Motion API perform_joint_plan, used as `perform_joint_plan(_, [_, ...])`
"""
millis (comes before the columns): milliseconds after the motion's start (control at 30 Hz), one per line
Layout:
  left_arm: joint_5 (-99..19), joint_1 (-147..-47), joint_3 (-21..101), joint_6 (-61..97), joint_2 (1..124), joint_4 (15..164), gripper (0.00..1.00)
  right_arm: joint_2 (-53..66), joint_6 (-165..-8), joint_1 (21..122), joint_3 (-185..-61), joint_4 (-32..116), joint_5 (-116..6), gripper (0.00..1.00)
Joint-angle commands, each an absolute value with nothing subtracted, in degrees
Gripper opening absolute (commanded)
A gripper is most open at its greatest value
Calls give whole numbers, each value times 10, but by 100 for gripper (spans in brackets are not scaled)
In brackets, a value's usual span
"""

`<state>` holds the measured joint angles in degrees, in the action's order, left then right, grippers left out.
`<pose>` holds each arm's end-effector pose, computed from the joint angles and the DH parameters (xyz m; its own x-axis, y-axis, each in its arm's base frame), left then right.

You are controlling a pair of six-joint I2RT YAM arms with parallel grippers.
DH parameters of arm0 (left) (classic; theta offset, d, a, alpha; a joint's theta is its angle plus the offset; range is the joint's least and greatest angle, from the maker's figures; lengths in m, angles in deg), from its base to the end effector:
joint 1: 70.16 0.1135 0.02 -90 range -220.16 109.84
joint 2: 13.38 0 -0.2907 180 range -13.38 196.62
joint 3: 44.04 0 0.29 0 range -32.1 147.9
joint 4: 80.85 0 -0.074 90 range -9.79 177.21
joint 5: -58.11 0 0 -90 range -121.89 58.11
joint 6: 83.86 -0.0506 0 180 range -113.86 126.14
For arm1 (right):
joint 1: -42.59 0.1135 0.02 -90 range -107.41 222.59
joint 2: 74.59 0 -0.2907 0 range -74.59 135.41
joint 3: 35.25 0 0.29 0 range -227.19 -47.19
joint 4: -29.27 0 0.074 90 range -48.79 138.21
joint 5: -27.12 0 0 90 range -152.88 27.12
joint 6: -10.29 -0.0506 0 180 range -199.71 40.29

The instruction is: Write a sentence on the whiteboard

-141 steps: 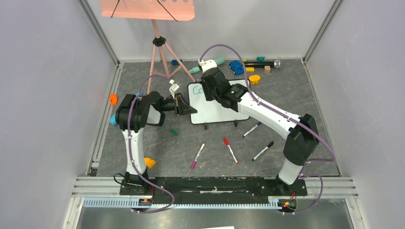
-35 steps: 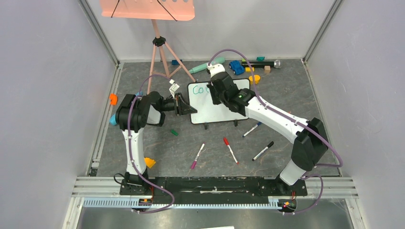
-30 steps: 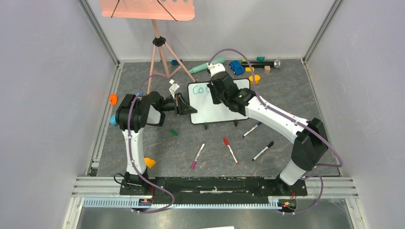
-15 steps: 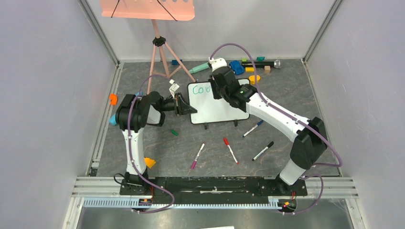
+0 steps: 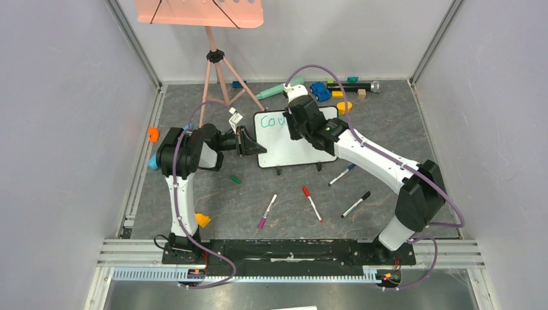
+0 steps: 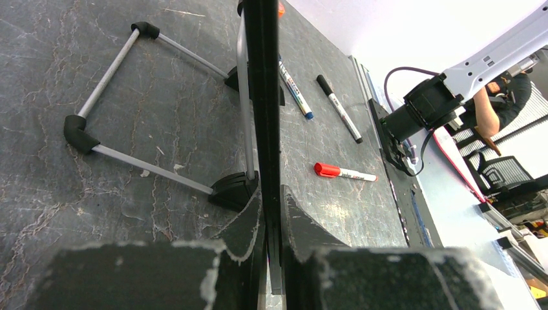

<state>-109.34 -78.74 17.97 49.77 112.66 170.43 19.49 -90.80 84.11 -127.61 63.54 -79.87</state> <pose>0.3905 -0.1089 0.0986 -0.5927 -0.0622 -0.8030 0.8026 0.0380 -0.5953 0.3314 0.2737 0.3228 -0.5197 -0.2144 -0.8270 -0.3638 0.9314 -0.0129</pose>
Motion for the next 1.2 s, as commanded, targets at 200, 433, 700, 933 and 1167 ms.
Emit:
perform_joint_plan(200, [-1110,-784,187,480,1120,1764,2,182,-910,836,-1266,643,-820,0])
perform_joint_plan(433, [-1109,-784,186,480,1120,1764,2,163,-910,836,-1272,634,-798,0])
perform_joint_plan(700, [-1110,-784,186,479,1120,1765,2,153,-903,832,-1291,624,-791,0])
perform_joint_plan(933, [-1110,-784,188,481,1121,1764,2,159,-902,825,-1293,624,-794,0])
perform_joint_plan(1167, [-1111,-784,189,481,1123,1764,2,156,-898,822,-1289,623,-799,0])
